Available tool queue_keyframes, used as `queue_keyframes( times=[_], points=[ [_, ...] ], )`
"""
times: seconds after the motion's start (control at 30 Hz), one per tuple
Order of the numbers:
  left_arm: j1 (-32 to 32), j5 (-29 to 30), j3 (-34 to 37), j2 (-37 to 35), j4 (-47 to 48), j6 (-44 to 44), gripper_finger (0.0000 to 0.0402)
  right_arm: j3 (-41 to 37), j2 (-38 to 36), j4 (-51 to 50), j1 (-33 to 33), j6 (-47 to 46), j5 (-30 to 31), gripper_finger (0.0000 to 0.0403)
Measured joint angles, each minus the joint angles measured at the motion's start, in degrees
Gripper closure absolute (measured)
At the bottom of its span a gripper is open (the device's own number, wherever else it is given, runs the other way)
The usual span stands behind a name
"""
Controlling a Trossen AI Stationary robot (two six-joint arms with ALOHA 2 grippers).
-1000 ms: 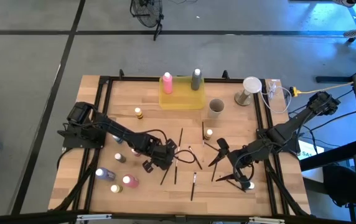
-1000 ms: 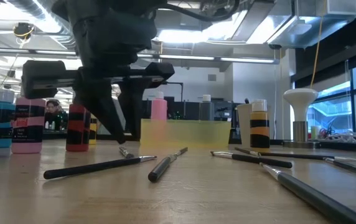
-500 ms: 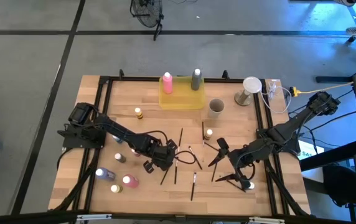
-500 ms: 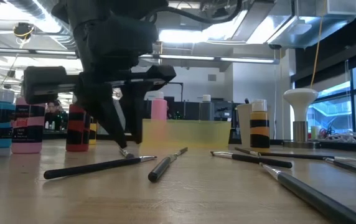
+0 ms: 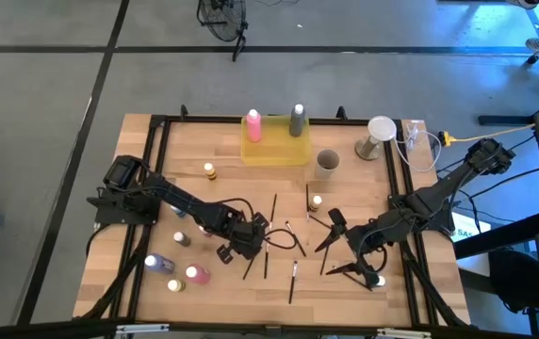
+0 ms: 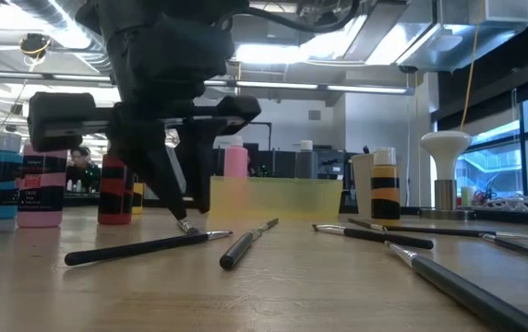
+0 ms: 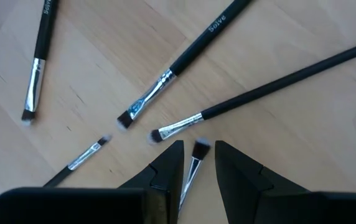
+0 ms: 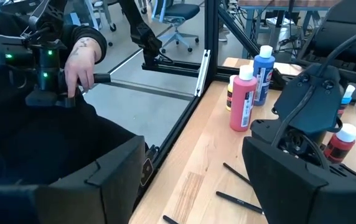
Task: Pick & Place Paint Supplies
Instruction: Put the silver paint brush into the white cup
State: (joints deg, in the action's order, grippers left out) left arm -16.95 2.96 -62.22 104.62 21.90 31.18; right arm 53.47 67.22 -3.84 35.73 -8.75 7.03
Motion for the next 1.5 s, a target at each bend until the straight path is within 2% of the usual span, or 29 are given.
queue_keyframes(
  times=[1.5],
  points=[
    [1.0, -1.3, -0.2, 3.4, -1.2, -1.4, 0.0316, 0.0, 1.5, 0.4, 0.0, 0.0, -0.2, 0.0130]
  ],
)
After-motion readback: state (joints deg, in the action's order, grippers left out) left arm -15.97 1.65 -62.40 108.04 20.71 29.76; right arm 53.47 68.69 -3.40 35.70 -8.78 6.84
